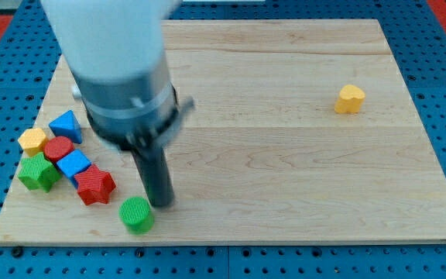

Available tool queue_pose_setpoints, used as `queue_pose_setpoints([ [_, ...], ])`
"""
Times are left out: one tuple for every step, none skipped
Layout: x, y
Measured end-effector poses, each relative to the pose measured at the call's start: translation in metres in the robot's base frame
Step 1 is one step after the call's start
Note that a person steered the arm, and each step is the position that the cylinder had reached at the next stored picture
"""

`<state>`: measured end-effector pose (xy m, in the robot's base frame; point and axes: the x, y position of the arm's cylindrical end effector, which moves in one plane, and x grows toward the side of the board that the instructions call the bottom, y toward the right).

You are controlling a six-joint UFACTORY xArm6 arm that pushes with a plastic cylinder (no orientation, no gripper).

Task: Push the green circle into the red star at the bottom

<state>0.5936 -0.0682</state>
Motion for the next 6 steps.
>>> queue_pose_setpoints([
  [0.025,-0.014],
  [0.024,-0.020],
  [0.019,-0.080],
  [0.009,-0.091],
  [-0.008,-0.083],
  [-0.002,-0.156],
])
